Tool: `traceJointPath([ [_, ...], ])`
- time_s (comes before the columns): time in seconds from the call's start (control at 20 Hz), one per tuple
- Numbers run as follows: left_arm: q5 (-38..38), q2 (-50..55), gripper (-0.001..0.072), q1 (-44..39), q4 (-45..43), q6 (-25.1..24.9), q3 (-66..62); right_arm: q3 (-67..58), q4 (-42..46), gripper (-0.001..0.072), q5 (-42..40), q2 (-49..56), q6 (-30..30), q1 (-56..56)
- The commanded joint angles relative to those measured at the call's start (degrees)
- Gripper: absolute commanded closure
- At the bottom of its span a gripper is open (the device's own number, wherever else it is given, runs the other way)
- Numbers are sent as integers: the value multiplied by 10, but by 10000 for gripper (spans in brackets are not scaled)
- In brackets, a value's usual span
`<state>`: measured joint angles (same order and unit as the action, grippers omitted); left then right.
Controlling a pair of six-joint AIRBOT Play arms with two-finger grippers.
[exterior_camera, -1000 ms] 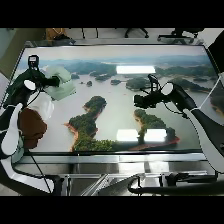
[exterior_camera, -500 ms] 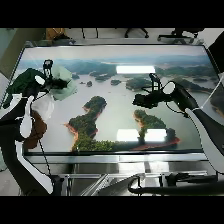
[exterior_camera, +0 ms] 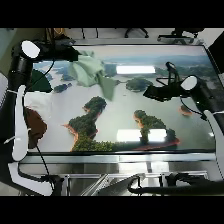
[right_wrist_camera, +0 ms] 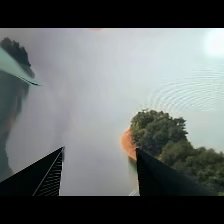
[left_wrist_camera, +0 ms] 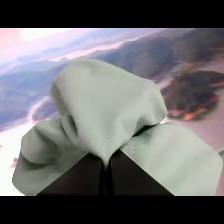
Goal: Fold the shirts.
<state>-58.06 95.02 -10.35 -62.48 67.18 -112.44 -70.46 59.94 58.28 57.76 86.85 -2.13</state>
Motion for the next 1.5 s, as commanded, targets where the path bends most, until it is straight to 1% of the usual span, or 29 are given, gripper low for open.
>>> traceJointPath([
  [0.0,-89,-70,699,-65,53,24,67,0,4,209,60,-34,-9,54],
  [0.15,-91,-75,698,-113,55,37,155,1,5,209,103,-35,-19,81],
  [0.25,-64,-66,693,-139,55,38,214,2,12,209,113,-34,-27,84],
  [0.3,-48,-58,617,-148,55,37,236,2,12,208,113,-33,-27,85],
  [0.35,-41,-50,164,-152,55,38,247,2,15,208,113,-33,-28,85],
  [0.4,-42,-41,20,-152,55,54,246,2,17,208,114,-33,-29,85],
  [0.5,-75,-32,21,-134,50,78,214,2,28,208,121,-33,-29,85],
  [0.6,-146,-32,21,-97,50,103,169,2,45,207,143,-33,-31,86],
  [0.65,-198,-35,21,-72,50,110,155,6,55,207,153,-33,-39,86],
  [0.75,-256,-55,22,-30,50,116,186,36,55,208,157,-36,-47,86],
  [0.85,-258,-99,21,4,50,115,283,80,52,207,154,-36,-55,86],
  [1.0,-182,-174,21,28,55,113,468,139,31,208,104,-32,-70,86],
  [1.1,-101,-210,21,19,75,108,579,160,-37,207,75,-16,-118,85],
  [1.15,-54,-220,21,7,99,101,626,163,-69,207,64,-2,-143,84],
  [1.25,29,-220,21,-24,149,78,691,163,-113,208,41,37,-173,76],
  [1.3,58,-211,21,-42,162,72,708,163,-127,208,30,59,-184,70],
  [1.35,79,-199,21,-60,161,72,716,163,-141,208,21,83,-194,61],
  [1.4,91,-185,22,-73,160,72,716,163,-164,208,16,107,-217,52],
  [1.45,100,-171,42,-82,160,72,712,163,-191,208,13,127,-240,45],
])
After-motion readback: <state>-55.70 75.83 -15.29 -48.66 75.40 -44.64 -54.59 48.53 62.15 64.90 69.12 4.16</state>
